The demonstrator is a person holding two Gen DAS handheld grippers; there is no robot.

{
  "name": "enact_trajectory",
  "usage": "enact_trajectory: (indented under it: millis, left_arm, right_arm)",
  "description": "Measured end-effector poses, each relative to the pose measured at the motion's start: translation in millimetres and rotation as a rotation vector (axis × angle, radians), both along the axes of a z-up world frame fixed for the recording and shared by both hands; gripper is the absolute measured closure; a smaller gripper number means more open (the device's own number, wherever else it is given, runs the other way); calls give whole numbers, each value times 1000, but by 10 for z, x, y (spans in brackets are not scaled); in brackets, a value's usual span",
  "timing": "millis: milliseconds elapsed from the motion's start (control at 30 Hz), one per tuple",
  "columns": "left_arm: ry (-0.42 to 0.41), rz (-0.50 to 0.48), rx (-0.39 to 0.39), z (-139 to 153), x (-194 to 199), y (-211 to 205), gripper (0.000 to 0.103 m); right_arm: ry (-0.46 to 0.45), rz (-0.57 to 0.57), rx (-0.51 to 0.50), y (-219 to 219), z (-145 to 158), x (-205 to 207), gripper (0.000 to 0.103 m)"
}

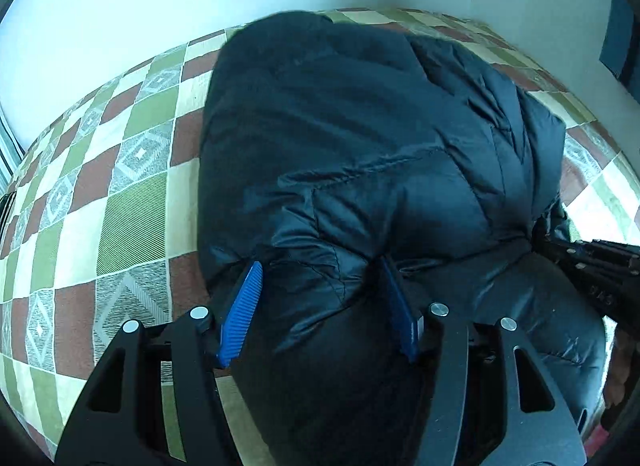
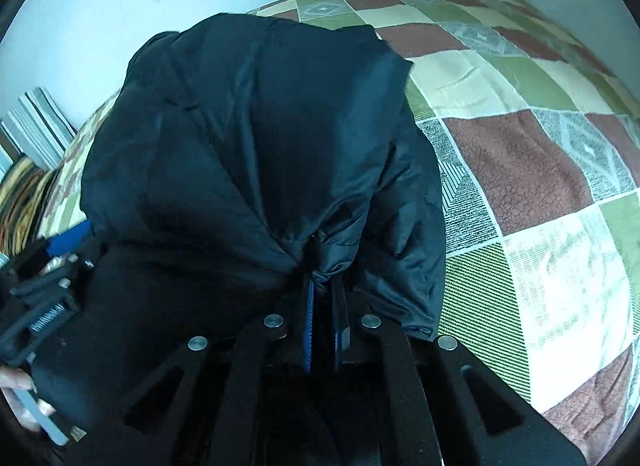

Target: Fold large clothes

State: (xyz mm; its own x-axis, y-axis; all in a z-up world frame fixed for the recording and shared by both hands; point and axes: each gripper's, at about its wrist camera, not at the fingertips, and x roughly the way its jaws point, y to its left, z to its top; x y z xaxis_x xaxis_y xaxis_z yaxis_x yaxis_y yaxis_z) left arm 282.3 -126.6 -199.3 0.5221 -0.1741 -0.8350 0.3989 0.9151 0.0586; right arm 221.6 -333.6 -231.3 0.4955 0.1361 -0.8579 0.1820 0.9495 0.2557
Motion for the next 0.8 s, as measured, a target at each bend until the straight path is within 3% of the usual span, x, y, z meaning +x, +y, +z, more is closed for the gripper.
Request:
enact_trajectory:
  millis: [100, 267, 467, 600, 800]
  left_arm:
    - [-11, 8, -8, 56, -16, 25, 44]
    - [-44, 62, -33, 346, -109, 105, 45]
    - [-149, 110, -49, 633, -118, 123, 45]
    - [-141, 106, -32, 595, -4, 8, 45]
    - [-84, 109, 30, 351, 190, -107, 42]
  right_arm:
    - [-15, -1, -18, -1, 76, -9, 95]
    - [-68, -13, -77, 52, 366, -180, 82]
    - [-173, -35, -116, 39, 743, -178, 82]
    - [-171, -4, -138, 69, 699, 121, 82]
    - [-85, 12, -160, 95, 416, 497, 81]
